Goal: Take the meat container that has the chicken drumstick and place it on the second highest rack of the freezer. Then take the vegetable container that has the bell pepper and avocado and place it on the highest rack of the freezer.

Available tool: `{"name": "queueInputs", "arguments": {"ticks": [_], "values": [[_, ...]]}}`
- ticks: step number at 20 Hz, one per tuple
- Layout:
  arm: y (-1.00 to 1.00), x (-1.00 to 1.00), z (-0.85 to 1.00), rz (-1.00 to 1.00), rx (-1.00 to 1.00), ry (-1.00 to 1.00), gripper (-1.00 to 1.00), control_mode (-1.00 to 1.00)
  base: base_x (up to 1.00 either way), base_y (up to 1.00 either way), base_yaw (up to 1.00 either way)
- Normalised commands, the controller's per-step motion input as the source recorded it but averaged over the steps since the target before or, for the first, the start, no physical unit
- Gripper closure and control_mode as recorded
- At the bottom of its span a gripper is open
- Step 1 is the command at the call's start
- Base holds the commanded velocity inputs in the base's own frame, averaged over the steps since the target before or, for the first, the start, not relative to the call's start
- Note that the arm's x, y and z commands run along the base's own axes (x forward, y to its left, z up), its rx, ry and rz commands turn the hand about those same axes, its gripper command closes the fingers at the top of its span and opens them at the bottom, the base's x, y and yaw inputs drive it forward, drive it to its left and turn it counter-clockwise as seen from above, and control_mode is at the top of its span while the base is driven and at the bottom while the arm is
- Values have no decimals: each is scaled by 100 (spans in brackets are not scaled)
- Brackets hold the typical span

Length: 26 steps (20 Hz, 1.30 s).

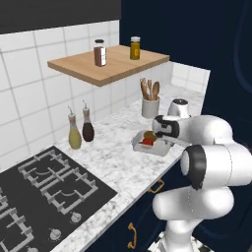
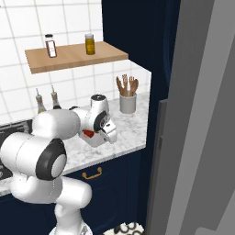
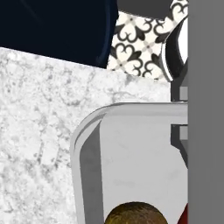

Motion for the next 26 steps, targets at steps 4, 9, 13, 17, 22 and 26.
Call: {"name": "queueInputs", "arguments": {"ticks": [4,9,13,17,22,26], "values": [[0,-38,65,-6,1,-25,100,-100,0,0,0],[0,-63,67,-16,5,-20,100,-100,0,0,0],[0,-81,64,-23,7,-3,100,-100,0,0,0],[0,-77,47,-20,4,0,100,-100,0,0,0],[8,-71,46,-16,2,0,100,-100,0,0,0],[4,-71,55,-5,4,0,100,-100,0,0,0]]}}
